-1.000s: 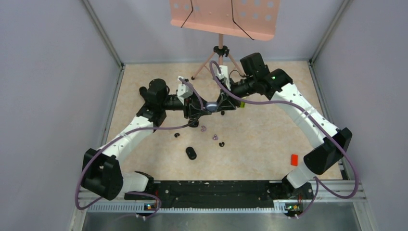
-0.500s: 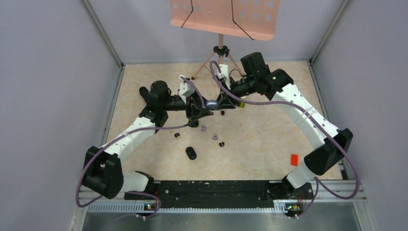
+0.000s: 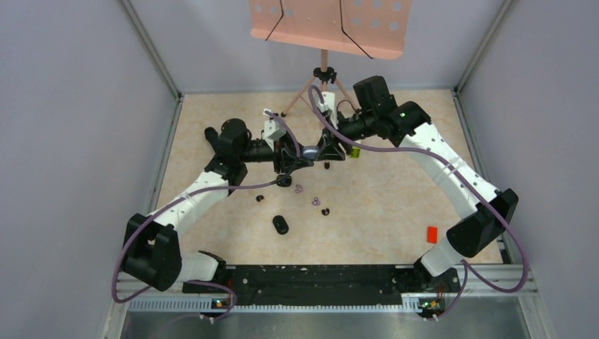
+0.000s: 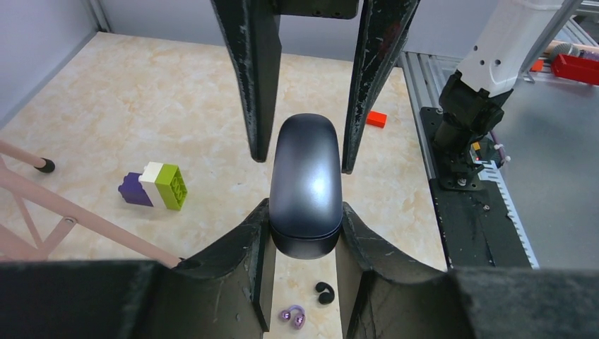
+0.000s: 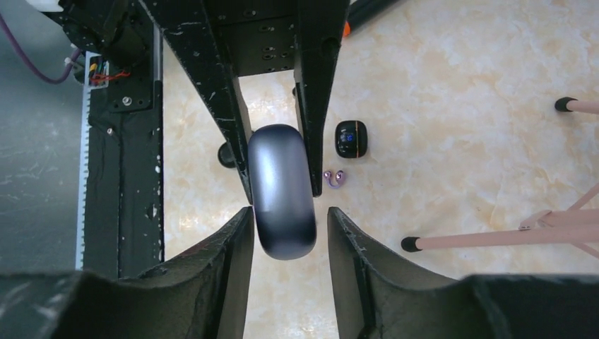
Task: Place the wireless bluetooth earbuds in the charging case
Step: Open the charging case to the charging case, then pick up the left earbud from the center of the board.
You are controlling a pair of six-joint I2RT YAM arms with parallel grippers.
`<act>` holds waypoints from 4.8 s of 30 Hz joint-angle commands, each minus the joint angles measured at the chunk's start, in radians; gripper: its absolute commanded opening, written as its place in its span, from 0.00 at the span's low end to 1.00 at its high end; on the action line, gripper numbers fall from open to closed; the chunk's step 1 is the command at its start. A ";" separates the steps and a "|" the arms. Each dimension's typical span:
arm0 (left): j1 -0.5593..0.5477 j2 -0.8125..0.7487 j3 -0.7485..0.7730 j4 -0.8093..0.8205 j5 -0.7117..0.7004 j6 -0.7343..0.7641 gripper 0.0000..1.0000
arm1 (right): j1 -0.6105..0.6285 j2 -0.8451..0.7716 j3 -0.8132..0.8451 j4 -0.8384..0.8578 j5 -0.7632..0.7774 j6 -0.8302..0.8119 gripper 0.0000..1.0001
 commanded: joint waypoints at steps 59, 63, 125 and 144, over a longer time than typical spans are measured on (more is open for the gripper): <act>0.376 -0.321 -0.193 -0.271 -0.218 -0.199 0.00 | 0.050 0.066 -0.553 0.403 0.108 -0.755 0.19; 0.406 -0.318 -0.171 -0.311 -0.220 -0.190 0.00 | 0.063 0.039 -0.653 0.387 0.108 -0.923 0.16; 0.492 -0.306 -0.137 -0.427 -0.220 -0.149 0.00 | 0.153 0.177 -0.615 0.407 0.161 -1.069 0.23; 0.493 -0.288 -0.130 -0.431 -0.225 -0.142 0.00 | 0.153 0.258 -0.589 0.409 0.169 -1.150 0.24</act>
